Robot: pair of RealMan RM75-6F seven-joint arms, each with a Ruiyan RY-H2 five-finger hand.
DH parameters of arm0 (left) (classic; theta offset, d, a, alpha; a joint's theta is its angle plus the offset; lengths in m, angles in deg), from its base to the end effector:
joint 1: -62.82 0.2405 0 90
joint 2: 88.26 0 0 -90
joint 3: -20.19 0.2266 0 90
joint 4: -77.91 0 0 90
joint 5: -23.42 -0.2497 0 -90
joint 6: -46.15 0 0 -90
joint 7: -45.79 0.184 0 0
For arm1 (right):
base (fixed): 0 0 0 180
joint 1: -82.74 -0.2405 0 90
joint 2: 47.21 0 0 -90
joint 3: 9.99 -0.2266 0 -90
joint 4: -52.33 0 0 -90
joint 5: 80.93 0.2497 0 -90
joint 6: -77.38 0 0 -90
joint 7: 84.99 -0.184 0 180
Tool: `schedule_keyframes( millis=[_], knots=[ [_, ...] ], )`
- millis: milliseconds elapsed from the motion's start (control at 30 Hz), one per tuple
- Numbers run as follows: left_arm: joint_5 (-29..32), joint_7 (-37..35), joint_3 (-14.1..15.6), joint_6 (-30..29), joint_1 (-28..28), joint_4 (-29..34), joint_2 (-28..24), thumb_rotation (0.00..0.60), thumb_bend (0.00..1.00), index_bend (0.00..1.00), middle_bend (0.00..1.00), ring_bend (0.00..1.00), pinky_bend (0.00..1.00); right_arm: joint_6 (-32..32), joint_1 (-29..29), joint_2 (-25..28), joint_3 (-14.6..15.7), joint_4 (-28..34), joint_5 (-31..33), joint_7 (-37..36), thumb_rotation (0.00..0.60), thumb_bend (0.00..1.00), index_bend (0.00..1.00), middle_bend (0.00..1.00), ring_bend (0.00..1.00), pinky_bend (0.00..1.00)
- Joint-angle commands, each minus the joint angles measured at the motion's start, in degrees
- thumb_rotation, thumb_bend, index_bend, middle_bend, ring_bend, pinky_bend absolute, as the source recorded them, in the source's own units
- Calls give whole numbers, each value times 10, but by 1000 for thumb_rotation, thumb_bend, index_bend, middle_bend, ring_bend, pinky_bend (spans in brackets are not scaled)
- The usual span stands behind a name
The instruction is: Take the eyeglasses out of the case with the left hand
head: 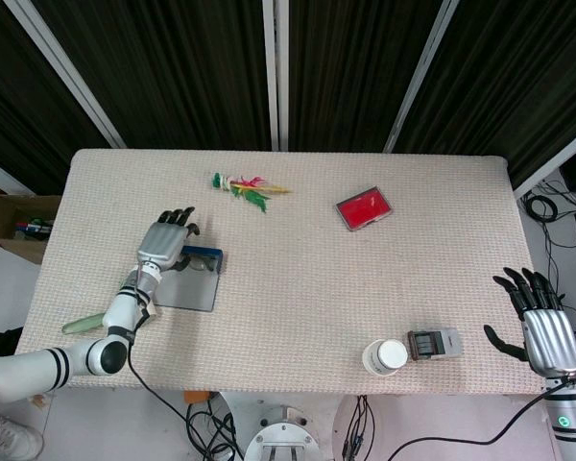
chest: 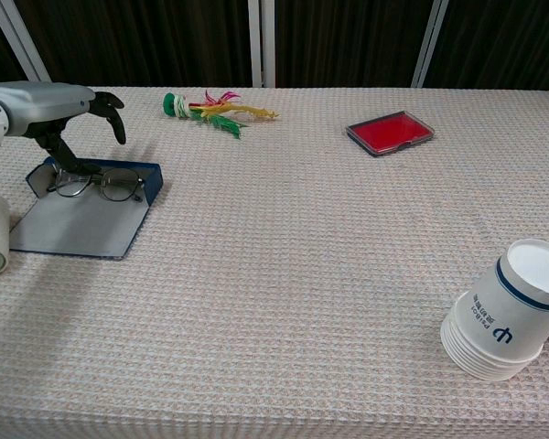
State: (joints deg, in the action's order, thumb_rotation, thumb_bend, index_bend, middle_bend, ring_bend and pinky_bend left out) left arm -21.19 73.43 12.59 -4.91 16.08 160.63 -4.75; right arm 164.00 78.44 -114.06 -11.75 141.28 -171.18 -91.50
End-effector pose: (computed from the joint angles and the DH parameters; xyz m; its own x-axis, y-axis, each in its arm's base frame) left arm -0.1742 0.3980 -0.0482 0.5263 0.3503 0.7748 0.8501 -0.1980 -0.4879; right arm -0.2969 -0.2145 0.0969 0.3052 -0.0057 0.9523 -0.9499 -0.0720 0.3040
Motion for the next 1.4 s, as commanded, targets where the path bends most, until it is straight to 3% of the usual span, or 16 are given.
schedule_keyframes(
  millis=[33, 233, 1067, 1233, 1400],
  knots=[
    [8, 4, 0, 5, -3, -2, 2, 600, 368, 322, 20, 20, 84, -1, 0, -1, 0, -2, 1, -2, 600, 178, 181, 121, 0, 65],
    [21, 9, 0, 7, -9, -4, 4, 600, 414, 356, 20, 20, 84, -1, 1, 0, 1, -5, 0, -4, 600, 177, 181, 121, 0, 65],
    [57, 20, 2, 14, -21, -39, 23, 600, 417, 480, 76, 20, 85, -2, 2, -6, -2, -16, 7, -17, 600, 176, 181, 121, 0, 65],
    [25, -12, -10, -14, -10, -43, 35, 600, 416, 519, 93, 20, 85, 0, 3, -6, -3, -17, 8, -18, 600, 176, 181, 121, 0, 65],
    [-45, -74, -27, -58, 6, -60, 64, 600, 414, 544, 105, 21, 86, -1, 4, -6, -4, -19, 10, -21, 600, 176, 181, 121, 0, 65]
  ],
)
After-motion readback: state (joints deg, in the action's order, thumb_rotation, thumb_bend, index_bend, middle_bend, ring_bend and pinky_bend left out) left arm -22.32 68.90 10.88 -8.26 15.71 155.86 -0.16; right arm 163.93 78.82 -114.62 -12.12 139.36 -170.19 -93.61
